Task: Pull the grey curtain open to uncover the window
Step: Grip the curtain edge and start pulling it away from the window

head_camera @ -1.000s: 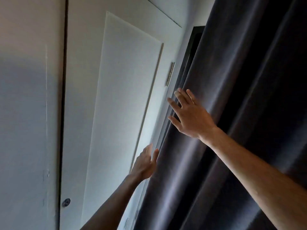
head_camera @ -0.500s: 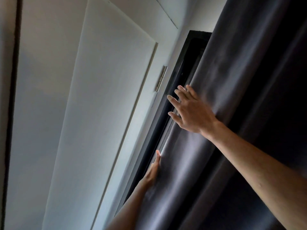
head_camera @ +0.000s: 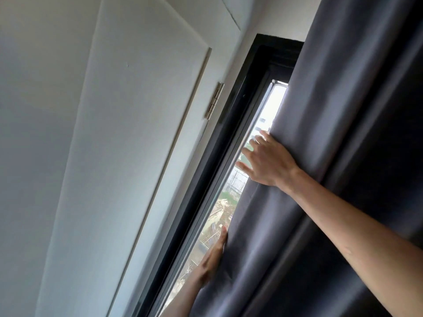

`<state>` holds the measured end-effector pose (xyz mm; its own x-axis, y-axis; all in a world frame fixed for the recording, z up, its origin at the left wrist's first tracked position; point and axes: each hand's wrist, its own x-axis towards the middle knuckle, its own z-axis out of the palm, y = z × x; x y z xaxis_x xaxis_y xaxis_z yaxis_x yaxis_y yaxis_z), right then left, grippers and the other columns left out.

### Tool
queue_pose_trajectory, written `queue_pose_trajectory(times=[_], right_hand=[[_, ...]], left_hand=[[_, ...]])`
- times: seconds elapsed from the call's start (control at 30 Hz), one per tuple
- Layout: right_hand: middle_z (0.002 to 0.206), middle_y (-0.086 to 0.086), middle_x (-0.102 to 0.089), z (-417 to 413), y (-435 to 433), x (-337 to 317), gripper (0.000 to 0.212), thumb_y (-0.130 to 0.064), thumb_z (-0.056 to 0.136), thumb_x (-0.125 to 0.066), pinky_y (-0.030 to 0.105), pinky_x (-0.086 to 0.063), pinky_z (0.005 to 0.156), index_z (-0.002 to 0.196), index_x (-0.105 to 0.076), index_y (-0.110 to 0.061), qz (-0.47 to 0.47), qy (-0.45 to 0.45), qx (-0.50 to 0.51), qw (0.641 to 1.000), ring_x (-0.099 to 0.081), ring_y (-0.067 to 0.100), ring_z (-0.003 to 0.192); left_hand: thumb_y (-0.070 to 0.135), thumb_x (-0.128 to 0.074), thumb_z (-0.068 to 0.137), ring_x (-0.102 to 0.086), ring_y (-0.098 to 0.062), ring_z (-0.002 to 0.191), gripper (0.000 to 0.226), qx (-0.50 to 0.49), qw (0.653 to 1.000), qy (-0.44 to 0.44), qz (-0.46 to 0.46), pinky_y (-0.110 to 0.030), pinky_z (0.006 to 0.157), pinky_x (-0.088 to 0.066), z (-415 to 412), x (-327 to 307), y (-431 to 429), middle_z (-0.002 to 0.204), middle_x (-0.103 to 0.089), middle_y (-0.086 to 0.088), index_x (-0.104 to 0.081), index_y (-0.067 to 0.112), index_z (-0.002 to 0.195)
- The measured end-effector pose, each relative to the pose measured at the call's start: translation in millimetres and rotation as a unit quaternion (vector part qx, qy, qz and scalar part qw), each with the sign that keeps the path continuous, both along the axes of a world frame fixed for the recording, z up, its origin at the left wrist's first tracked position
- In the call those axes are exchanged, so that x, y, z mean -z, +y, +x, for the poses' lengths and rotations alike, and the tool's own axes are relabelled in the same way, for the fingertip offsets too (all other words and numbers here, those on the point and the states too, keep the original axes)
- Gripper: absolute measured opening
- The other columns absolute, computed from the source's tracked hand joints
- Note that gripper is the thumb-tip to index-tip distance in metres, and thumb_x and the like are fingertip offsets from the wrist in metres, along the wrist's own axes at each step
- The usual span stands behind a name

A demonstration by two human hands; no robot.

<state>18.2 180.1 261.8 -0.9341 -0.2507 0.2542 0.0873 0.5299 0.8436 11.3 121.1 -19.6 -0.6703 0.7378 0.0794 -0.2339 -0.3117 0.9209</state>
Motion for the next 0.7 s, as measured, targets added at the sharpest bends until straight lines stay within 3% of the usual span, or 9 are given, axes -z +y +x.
queue_pose_trajectory(times=[0.03, 0.1, 0.17, 0.23, 0.3, 0.33, 0.4, 0.53, 0.7], right_hand=[[0.118, 0.02, -0.068, 2, 1, 0, 0.064, -0.057, 0.099, -0.026, 0.045, -0.026, 0.117, 0.111, -0.069, -0.01, 0.016, 0.002, 0.007, 1.0, -0.058, 0.034, 0.117], [0.1, 0.016, -0.073, 7, 1, 1, 0.068, -0.057, 0.1, -0.024, 0.043, -0.032, 0.109, 0.091, -0.074, -0.011, 0.043, 0.008, 0.01, 0.999, -0.063, 0.031, 0.101], [0.08, 0.012, -0.072, 12, -1, 2, 0.069, -0.056, 0.1, -0.025, 0.042, -0.035, 0.104, 0.072, -0.07, -0.012, 0.052, 0.004, 0.001, 0.999, -0.066, 0.028, 0.084], [0.069, 0.009, -0.069, 18, -2, 2, 0.067, -0.054, 0.101, -0.027, 0.042, -0.037, 0.103, 0.065, -0.066, -0.013, 0.06, 0.003, -0.008, 0.998, -0.065, 0.026, 0.072], [0.067, 0.009, -0.069, 28, -5, 2, 0.062, -0.05, 0.1, -0.032, 0.043, -0.039, 0.101, 0.066, -0.068, -0.012, 0.066, 0.011, -0.021, 0.998, -0.064, 0.026, 0.068], [0.068, 0.01, -0.069, 33, -7, 2, 0.06, -0.047, 0.1, -0.034, 0.043, -0.039, 0.1, 0.067, -0.069, -0.012, 0.069, 0.015, -0.033, 0.997, -0.064, 0.028, 0.07], [0.068, 0.012, -0.07, 41, -15, 1, 0.057, -0.043, 0.099, -0.035, 0.044, -0.043, 0.097, 0.066, -0.069, -0.01, 0.067, 0.02, -0.059, 0.996, -0.065, 0.03, 0.074], [0.061, 0.011, -0.066, 69, -31, 1, 0.057, -0.04, 0.099, -0.033, 0.044, -0.043, 0.093, 0.057, -0.059, -0.01, 0.05, 0.029, -0.105, 0.993, -0.063, 0.029, 0.067], [0.053, 0.008, -0.06, 123, -18, -9, 0.055, -0.039, 0.1, -0.039, 0.045, -0.047, 0.094, 0.053, -0.05, -0.012, 0.017, 0.04, -0.164, 0.985, -0.058, 0.026, 0.057]], left_hand=[[0.073, -0.027, 0.081, -0.054, 0.032, 0.079, 0.052, -0.014, 1.0, 0.002, 0.008, 0.006, 0.075, -0.041, 3, 0, -1, 0.11, -0.052, 0.038, -0.053, 0.044, 0.116], [0.073, -0.029, 0.081, -0.054, 0.031, 0.086, 0.047, -0.055, 0.998, 0.013, 0.0, 0.009, 0.07, -0.038, 11, 2, 0, 0.107, -0.056, 0.037, -0.058, 0.045, 0.105], [0.071, -0.028, 0.086, -0.054, 0.024, 0.106, 0.054, -0.09, 0.996, 0.026, -0.003, 0.0, 0.093, -0.039, 18, 6, -1, 0.124, -0.057, 0.026, -0.059, 0.041, 0.118], [0.069, -0.026, 0.091, -0.055, -0.001, 0.125, 0.066, -0.122, 0.992, 0.033, -0.014, -0.028, 0.115, -0.035, 24, 8, -3, 0.137, -0.059, 0.01, -0.056, 0.029, 0.134], [0.073, -0.021, 0.089, -0.064, -0.015, 0.111, 0.076, -0.19, 0.978, 0.075, -0.049, -0.044, 0.106, -0.045, 33, 4, -10, 0.119, -0.07, -0.002, -0.066, 0.019, 0.116], [0.076, -0.017, 0.086, -0.067, -0.018, 0.087, 0.081, -0.244, 0.96, 0.106, -0.084, -0.048, 0.089, -0.052, 37, 5, -12, 0.093, -0.072, -0.005, -0.068, 0.013, 0.089], [0.079, -0.009, 0.083, -0.054, -0.015, 0.052, 0.08, -0.376, 0.904, 0.131, -0.157, -0.046, 0.058, -0.046, 46, 11, -17, 0.053, -0.052, 0.001, -0.046, 0.014, 0.055], [0.069, -0.009, 0.09, -0.069, -0.032, 0.074, 0.079, -0.54, 0.808, 0.114, -0.206, -0.035, 0.06, -0.042, 73, 20, -32, 0.07, -0.071, -0.008, -0.066, 0.018, 0.076], [0.055, -0.013, 0.098, -0.062, -0.021, 0.078, 0.053, -0.58, 0.784, 0.154, -0.157, -0.045, 0.075, -0.052, 105, 11, -33, 0.076, -0.065, 0.003, -0.056, 0.028, 0.08]])
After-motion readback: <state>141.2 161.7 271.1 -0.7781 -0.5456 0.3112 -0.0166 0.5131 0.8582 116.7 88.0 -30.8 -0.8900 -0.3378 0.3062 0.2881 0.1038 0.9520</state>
